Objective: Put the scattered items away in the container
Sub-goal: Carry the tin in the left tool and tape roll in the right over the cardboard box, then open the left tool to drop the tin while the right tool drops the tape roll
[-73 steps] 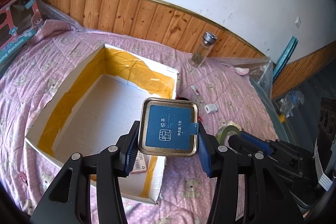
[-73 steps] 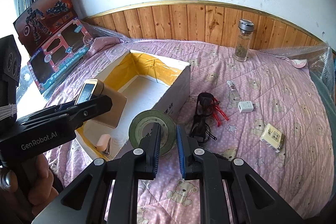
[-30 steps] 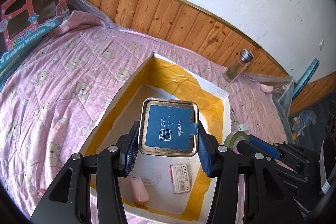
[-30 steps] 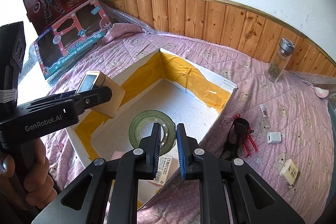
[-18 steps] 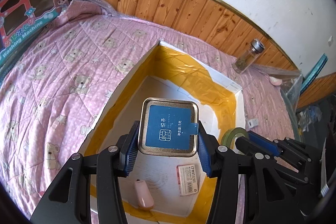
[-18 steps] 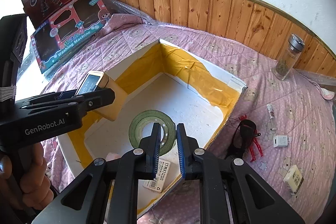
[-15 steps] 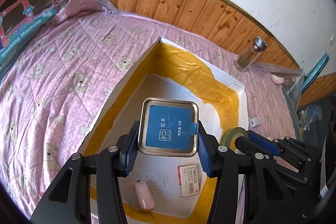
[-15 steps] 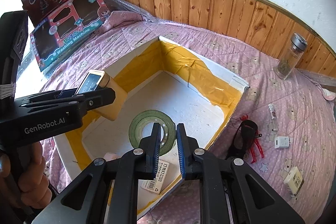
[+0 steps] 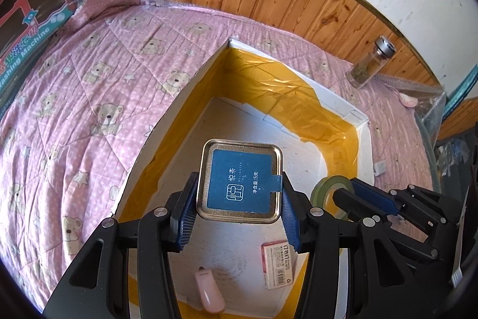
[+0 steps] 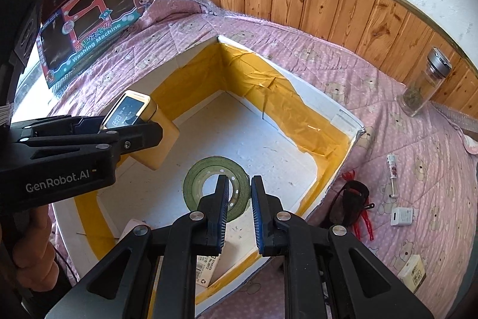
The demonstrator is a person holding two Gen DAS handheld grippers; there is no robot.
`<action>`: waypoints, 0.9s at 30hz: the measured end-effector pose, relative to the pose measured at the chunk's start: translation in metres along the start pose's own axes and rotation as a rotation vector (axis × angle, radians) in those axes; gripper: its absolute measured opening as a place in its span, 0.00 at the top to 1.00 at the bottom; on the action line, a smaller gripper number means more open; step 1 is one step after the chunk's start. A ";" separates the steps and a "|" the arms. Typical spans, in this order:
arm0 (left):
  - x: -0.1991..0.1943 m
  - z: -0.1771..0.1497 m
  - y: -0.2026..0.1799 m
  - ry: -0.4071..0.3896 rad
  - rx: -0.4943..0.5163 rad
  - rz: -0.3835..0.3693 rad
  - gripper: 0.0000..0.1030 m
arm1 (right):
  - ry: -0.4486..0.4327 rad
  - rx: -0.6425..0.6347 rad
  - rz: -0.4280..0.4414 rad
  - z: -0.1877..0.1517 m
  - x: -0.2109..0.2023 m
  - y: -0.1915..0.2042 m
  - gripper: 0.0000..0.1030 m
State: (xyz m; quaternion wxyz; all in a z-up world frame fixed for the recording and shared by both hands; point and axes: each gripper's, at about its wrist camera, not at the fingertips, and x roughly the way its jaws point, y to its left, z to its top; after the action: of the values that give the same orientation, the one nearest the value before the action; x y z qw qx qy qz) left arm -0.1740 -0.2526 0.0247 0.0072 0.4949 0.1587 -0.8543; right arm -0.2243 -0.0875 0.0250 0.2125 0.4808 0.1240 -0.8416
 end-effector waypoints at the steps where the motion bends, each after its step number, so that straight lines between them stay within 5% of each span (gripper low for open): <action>1: 0.002 0.001 0.000 0.006 -0.002 0.004 0.50 | 0.005 -0.002 0.001 0.001 0.003 -0.001 0.84; 12: 0.027 0.010 0.007 0.078 -0.048 0.034 0.49 | 0.051 -0.009 0.005 0.009 0.022 -0.010 0.79; 27: -0.010 0.000 -0.010 0.000 -0.014 0.025 0.47 | -0.030 0.079 0.086 -0.021 -0.022 -0.021 0.78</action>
State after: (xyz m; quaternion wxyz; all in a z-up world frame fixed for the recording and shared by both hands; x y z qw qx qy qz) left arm -0.1703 -0.2450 0.0359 0.0214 0.4968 0.1582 -0.8531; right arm -0.2085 -0.0553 0.0337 0.2311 0.4811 0.0665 -0.8430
